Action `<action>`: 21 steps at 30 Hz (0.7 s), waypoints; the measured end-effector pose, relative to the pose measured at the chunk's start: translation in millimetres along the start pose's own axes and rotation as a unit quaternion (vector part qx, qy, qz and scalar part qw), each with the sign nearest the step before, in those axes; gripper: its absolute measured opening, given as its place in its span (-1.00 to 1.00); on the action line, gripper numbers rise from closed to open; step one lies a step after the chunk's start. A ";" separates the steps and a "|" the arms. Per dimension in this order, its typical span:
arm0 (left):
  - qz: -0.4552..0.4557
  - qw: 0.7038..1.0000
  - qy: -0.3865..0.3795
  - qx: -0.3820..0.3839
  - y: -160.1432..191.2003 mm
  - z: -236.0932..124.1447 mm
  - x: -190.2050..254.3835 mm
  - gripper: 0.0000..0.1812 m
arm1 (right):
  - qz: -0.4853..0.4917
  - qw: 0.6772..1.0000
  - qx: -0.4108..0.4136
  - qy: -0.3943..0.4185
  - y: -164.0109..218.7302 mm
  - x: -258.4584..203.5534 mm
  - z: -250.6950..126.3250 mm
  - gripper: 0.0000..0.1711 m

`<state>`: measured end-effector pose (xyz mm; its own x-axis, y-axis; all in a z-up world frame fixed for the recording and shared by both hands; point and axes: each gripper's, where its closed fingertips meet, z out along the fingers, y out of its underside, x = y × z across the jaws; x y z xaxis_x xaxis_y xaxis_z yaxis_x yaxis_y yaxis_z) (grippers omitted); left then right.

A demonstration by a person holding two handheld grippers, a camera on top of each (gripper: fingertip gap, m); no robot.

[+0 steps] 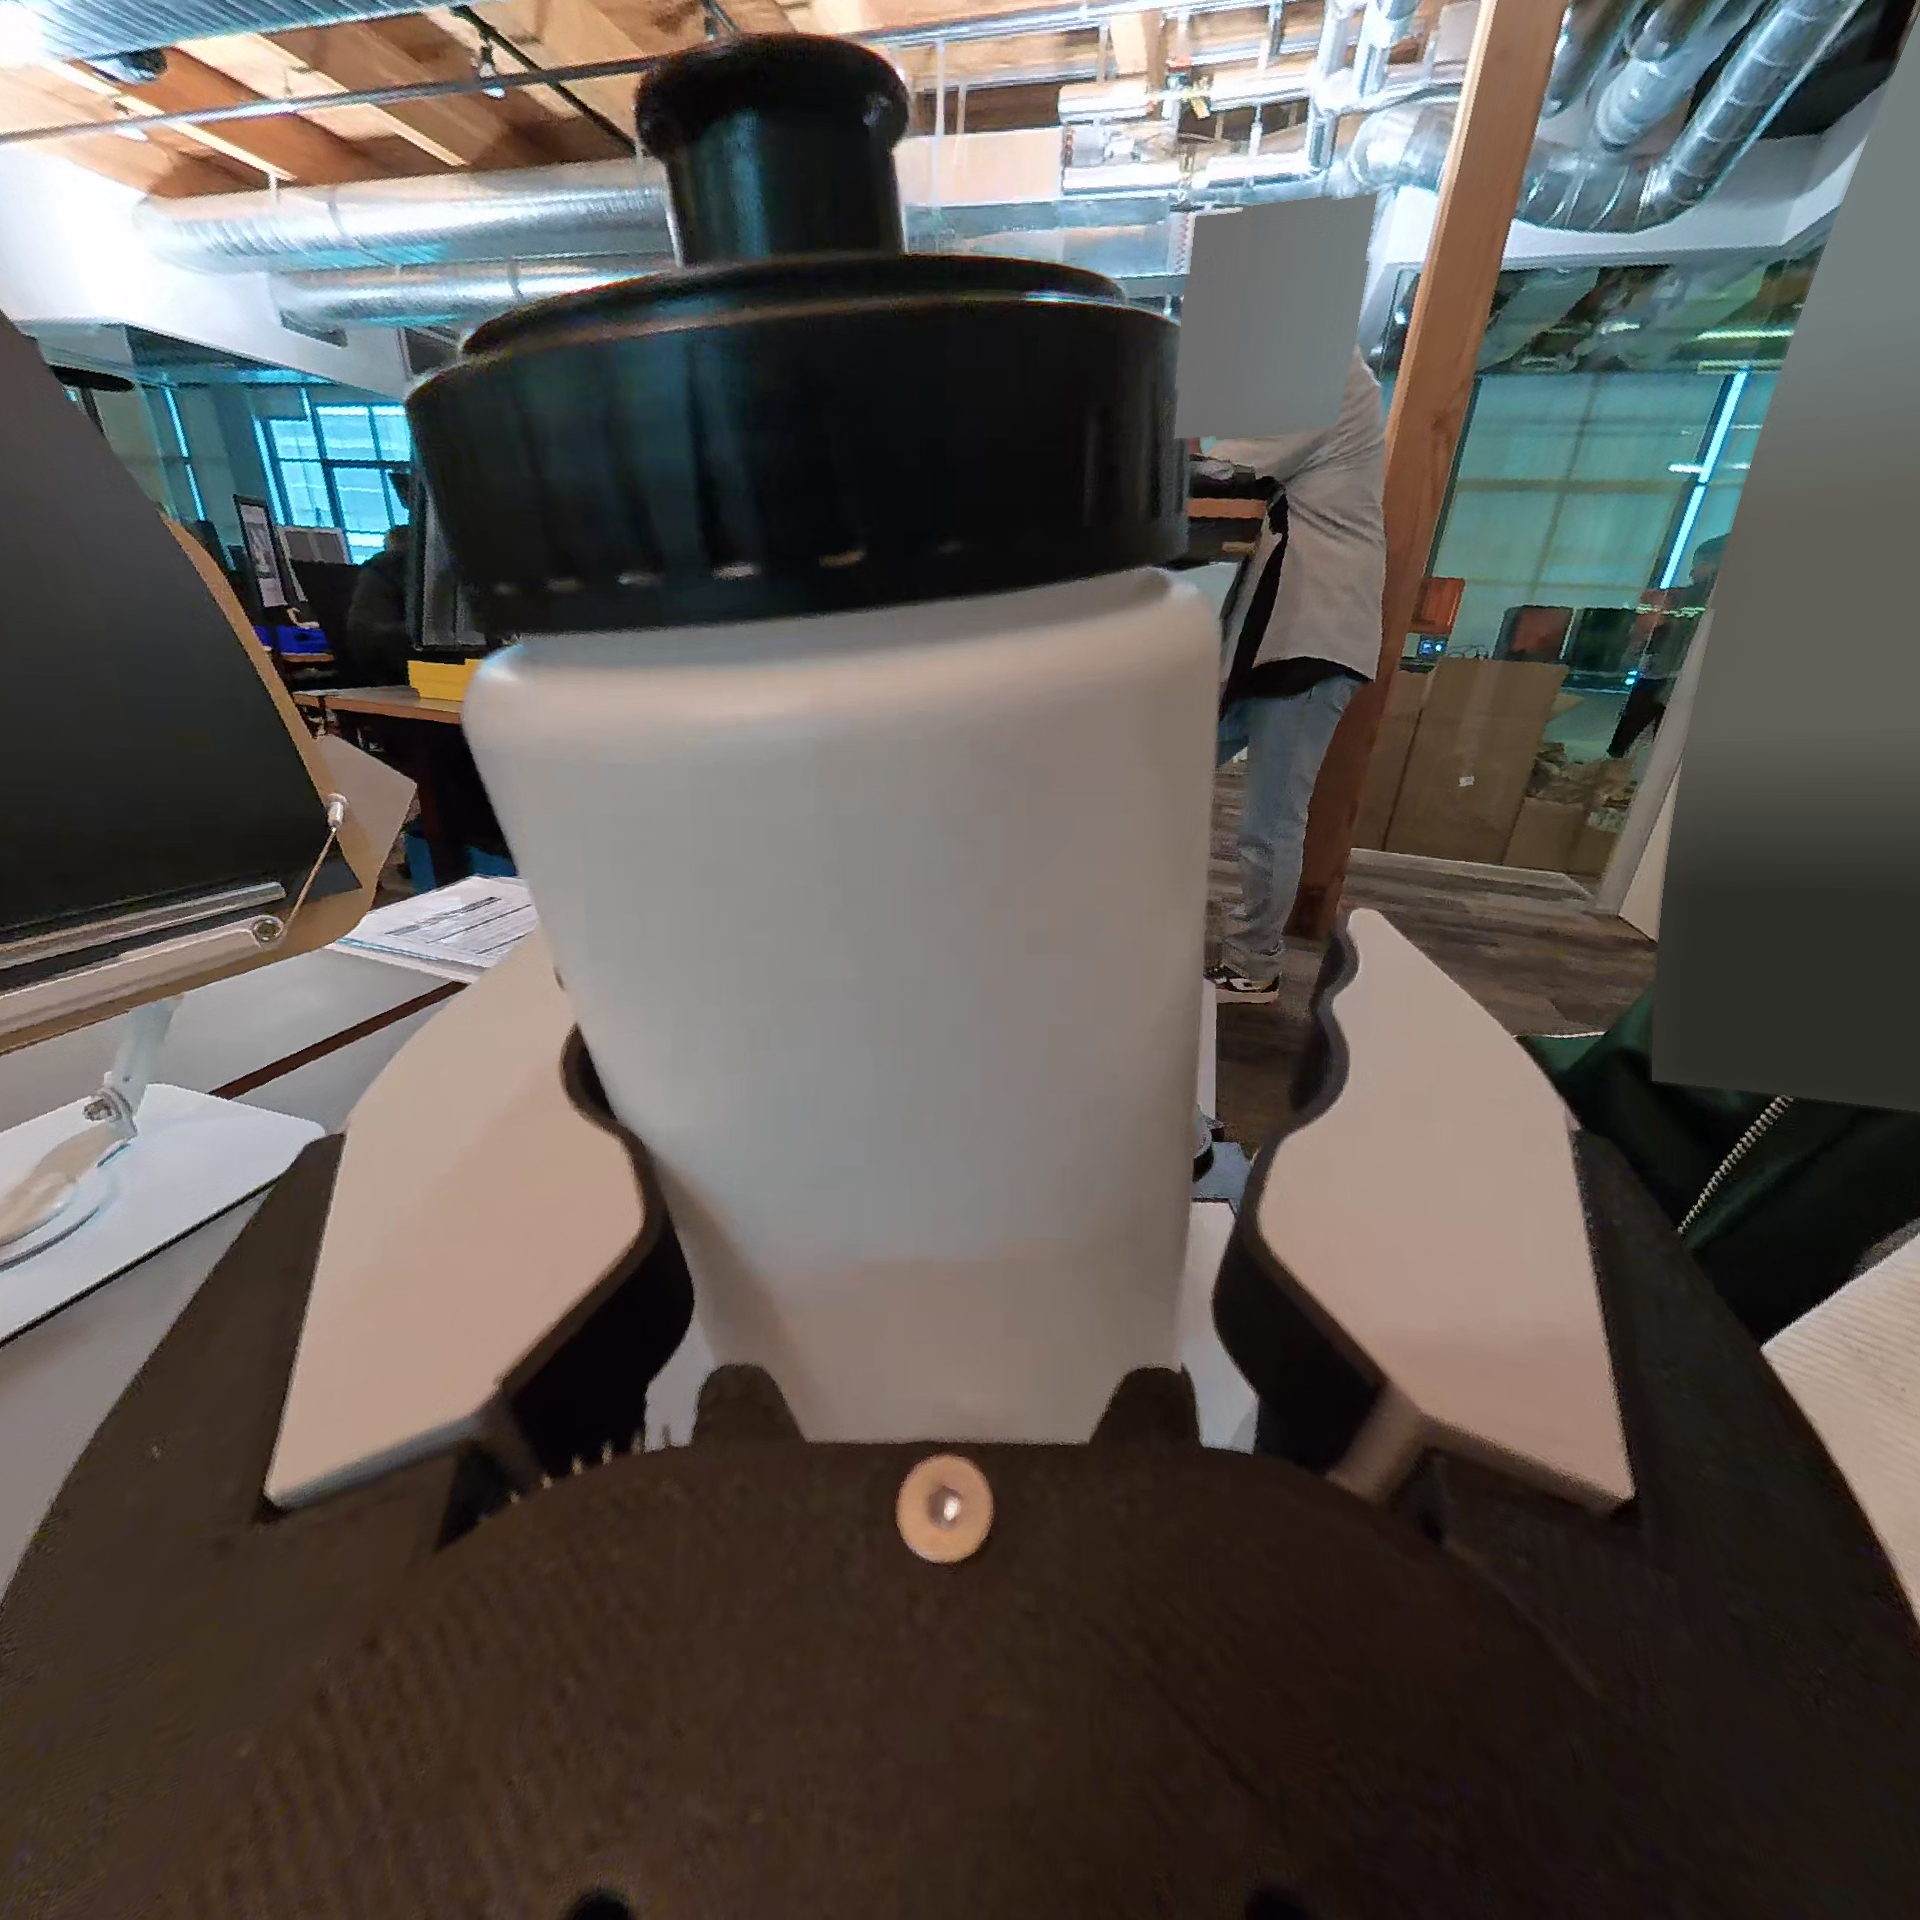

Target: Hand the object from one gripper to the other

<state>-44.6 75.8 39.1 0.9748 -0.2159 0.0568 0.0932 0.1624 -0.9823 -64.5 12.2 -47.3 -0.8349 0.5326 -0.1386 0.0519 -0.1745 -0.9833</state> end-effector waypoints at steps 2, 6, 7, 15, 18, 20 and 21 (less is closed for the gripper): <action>-0.001 1.000 -0.004 -0.004 0.0 0.3 -0.6 0.44 | 0.003 1.000 0.008 0.001 -2.8 0.2 -1.1 0.06; -0.002 1.000 -0.014 -0.014 1.1 -0.6 -4.9 0.53 | 0.023 0.999 0.044 -0.001 -15.6 2.2 -7.2 0.04; -0.005 1.000 -0.013 -0.013 0.6 -1.1 -5.5 0.52 | 0.027 0.998 0.053 0.001 -18.7 3.5 -9.4 0.02; -0.067 0.998 0.016 -0.016 0.1 -8.6 -9.8 0.13 | 0.004 0.999 0.031 0.012 -8.3 3.7 -6.4 0.03; -0.071 0.996 0.026 -0.048 9.0 -6.0 -7.7 0.20 | 0.017 0.999 0.046 0.008 -11.2 4.6 -8.1 0.03; -0.068 0.993 0.038 -0.085 19.5 -3.0 -3.2 0.29 | 0.020 0.998 0.053 0.008 -13.1 5.5 -9.6 0.03; -0.061 0.993 0.041 -0.093 22.0 -2.5 -1.9 0.28 | 0.021 0.998 0.056 0.006 -13.4 5.1 -10.1 0.03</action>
<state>-44.9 77.4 17.0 0.9380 -0.3018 0.1706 0.1633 -0.0495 -0.9853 -63.9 25.5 -36.0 -0.8266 0.5330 -0.1810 0.0247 -0.2869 -0.9576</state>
